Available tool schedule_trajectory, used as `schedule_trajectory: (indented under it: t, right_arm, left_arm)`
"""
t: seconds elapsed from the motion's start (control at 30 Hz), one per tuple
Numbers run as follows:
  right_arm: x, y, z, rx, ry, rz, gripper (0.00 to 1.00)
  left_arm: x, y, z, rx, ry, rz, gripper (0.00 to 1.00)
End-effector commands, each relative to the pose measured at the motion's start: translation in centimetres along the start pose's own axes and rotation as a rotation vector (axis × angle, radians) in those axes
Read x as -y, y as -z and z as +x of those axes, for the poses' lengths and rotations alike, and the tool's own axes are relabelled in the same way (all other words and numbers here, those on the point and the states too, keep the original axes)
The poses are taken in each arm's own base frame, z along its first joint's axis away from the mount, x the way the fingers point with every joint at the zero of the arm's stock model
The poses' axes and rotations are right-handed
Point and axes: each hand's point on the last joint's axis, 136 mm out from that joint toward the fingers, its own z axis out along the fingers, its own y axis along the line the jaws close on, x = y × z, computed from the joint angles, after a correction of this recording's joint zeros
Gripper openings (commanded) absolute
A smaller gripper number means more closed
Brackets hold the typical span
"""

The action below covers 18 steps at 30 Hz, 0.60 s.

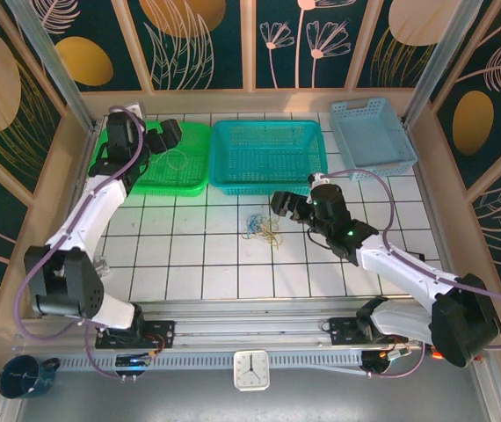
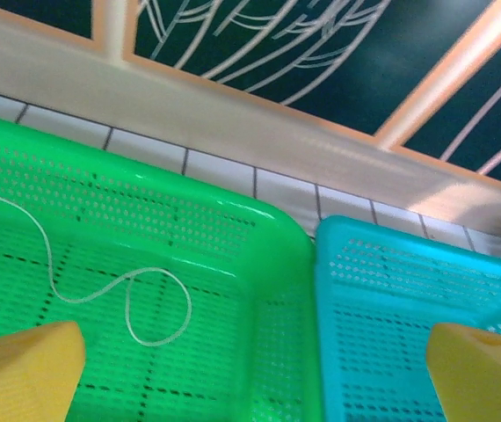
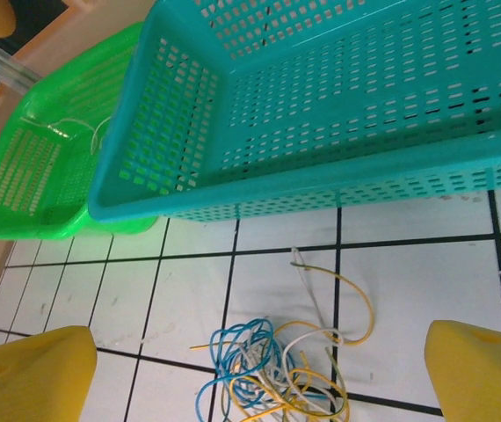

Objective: Untangle the cables

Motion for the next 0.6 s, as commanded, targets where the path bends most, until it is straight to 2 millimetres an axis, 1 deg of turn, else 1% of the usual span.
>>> schedule_trajectory:
  t: [0.0, 0.13, 0.17, 0.27, 0.3, 0.43, 0.5, 0.57]
  right_arm:
    - [1.1, 0.2, -0.8, 0.034, -0.025, 0.008, 0.96]
    - [2.4, -0.4, 0.3, -0.030, -0.009, 0.053, 0.96]
    - [2.6, -0.5, 0.6, -0.045, -0.003, 0.064, 0.96]
    - [3.1, -0.9, 1.7, -0.086, 0.000, 0.075, 0.93]
    - [3.2, -1.1, 2.2, -0.103, -0.002, 0.066, 0.92]
    - [3.2, -2.1, 4.2, -0.177, -0.014, 0.025, 0.82]
    - [3.1, -2.7, 5.3, -0.217, -0.027, -0.002, 0.77]
    - [3.0, -3.2, 6.4, -0.256, -0.041, -0.023, 0.73]
  left_arm:
    - [3.2, 1.8, 1.0, -0.015, 0.032, 0.132, 0.99]
    - [6.1, 3.0, 3.6, -0.048, 0.024, 0.196, 0.99]
    - [6.8, 3.3, 4.6, -0.060, 0.029, 0.217, 0.99]
    - [8.0, 4.0, 7.7, -0.092, 0.077, 0.267, 0.99]
    - [7.8, 4.1, 9.2, -0.108, 0.096, 0.269, 0.99]
    - [7.0, 4.4, 13.5, -0.150, 0.162, 0.271, 0.99]
    - [6.1, 4.3, 15.4, -0.178, 0.178, 0.254, 0.99]
    - [5.5, 4.2, 16.7, -0.205, 0.186, 0.242, 0.99]
